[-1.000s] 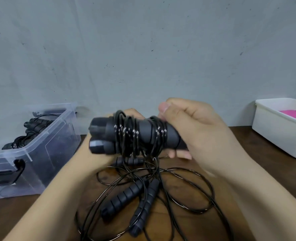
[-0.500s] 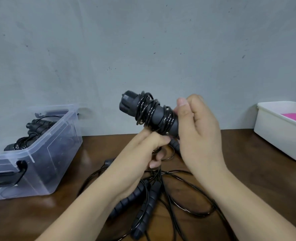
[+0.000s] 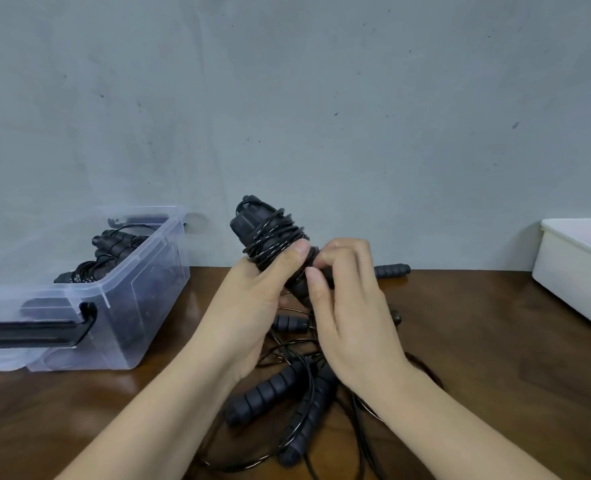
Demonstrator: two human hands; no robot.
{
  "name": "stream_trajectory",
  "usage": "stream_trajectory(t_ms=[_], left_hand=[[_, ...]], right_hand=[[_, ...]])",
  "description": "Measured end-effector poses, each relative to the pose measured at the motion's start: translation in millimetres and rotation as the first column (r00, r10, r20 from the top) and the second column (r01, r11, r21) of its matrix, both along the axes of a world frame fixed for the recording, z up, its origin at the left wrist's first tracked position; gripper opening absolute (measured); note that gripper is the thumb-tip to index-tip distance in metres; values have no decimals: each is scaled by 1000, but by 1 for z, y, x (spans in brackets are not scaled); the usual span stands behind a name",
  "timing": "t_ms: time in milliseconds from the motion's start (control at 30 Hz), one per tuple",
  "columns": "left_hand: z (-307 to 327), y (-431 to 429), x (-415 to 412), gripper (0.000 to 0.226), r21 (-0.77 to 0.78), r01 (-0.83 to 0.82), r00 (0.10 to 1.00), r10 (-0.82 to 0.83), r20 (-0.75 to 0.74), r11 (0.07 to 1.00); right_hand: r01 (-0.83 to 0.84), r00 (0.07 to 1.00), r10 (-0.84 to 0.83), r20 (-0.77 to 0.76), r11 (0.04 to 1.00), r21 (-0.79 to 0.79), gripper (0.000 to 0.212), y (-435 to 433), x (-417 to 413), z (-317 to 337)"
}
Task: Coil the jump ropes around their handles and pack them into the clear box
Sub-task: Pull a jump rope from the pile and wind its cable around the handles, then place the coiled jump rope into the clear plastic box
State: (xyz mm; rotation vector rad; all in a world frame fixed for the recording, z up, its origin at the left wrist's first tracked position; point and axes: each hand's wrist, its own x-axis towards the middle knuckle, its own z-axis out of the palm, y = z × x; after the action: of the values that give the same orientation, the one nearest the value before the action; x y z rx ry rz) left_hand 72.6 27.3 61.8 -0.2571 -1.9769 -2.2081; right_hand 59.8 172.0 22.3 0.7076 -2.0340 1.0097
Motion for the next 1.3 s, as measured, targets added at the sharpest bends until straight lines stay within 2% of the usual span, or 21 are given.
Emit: stream_trajectory(t_ms=[133, 233, 367, 433, 533, 600, 767, 867, 1033, 1200, 1300], left_hand=[[5, -46, 9, 36, -128, -104, 995, 105, -1, 986], [14, -89, 16, 45, -350, -237, 972, 219, -90, 906], [46, -139, 26, 50, -595, -442, 897, 353, -267, 671], [67, -164, 24, 47, -665, -525, 848, 397, -352, 531], [89, -212, 9, 54, -751, -603, 774, 425, -469, 269], [95, -243, -3, 55, -807, -569, 774, 433, -463, 154], [88, -299, -26, 56, -940, -335, 855, 399, -332, -63], [74, -320, -41, 56, -947, -296, 856, 405, -321, -125], [65, -340, -80, 58, -941, -302, 830, 443, -339, -154], [73, -336, -129, 51, -908, -372, 834, 358, -419, -195], [71, -328, -158, 43, -887, -375, 842, 301, -448, -269]], right_hand=[[-101, 987, 88, 136, 991, 91, 30, -19, 13, -13], [-166, 952, 107, 287, 968, 189, 42, -41, 13, -22], [-232, 936, 56, 347, 839, 491, 41, -76, 0, -39], [-246, 931, 43, 362, 807, 537, 41, -86, -8, -51], [-243, 930, 27, 366, 793, 559, 42, -92, -15, -73], [-257, 913, 16, 407, 797, 547, 46, -92, -19, -80], [-256, 903, -4, 430, 798, 545, 49, -91, -21, -84], [-259, 903, -7, 429, 787, 559, 51, -90, -20, -85], [-272, 894, -8, 448, 785, 557, 53, -89, -20, -85], [-283, 887, -12, 463, 778, 561, 52, -89, -17, -79], [-288, 879, -24, 476, 768, 571, 52, -89, -20, -79]])
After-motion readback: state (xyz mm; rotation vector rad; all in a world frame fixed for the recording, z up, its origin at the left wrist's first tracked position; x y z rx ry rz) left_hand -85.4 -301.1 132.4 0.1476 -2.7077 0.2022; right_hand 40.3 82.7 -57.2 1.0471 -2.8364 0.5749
